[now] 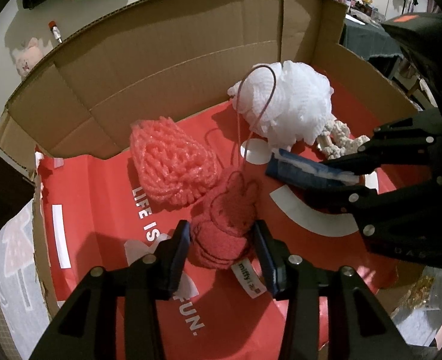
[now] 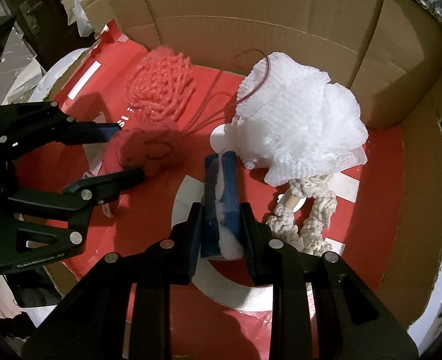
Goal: Organize soft objects
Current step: 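Lower both items into the box and open both tools to release them, then move both tools back from the box toward the remaining items on the table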
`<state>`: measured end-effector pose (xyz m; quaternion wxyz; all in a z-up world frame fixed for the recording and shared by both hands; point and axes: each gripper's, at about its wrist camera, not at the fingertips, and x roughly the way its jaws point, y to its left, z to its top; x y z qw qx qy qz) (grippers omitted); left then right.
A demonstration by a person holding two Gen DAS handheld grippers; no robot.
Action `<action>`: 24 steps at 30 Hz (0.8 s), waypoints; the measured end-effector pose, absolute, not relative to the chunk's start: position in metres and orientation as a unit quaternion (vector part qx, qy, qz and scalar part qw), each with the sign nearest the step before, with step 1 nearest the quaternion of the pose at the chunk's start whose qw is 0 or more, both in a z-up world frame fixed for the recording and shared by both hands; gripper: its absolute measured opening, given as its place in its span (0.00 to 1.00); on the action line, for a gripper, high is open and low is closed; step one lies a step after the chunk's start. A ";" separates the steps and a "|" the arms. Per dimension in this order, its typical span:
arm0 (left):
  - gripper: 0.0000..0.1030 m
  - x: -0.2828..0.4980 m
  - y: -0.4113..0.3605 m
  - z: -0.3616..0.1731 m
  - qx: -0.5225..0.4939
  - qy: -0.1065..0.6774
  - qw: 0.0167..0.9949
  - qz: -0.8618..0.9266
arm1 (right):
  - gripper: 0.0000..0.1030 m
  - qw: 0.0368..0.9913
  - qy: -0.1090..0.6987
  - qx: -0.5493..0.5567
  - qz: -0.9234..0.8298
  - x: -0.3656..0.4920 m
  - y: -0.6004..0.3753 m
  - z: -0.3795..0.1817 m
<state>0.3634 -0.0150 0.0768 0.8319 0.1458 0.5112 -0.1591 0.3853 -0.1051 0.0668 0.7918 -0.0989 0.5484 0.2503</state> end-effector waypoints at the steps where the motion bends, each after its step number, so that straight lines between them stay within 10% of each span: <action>1: 0.46 0.363 -0.015 0.077 0.146 0.511 0.832 -0.158 | 0.24 0.791 0.549 -0.101 0.250 0.385 -0.104 0.066; 7: 0.51 0.363 -0.013 0.078 0.145 0.505 0.836 -0.158 | 0.54 0.801 0.537 -0.101 0.246 0.382 -0.104 0.067; 24: 0.84 0.301 0.013 0.140 0.077 0.423 0.892 -0.142 | 0.66 0.847 0.475 -0.100 0.215 0.324 -0.136 0.131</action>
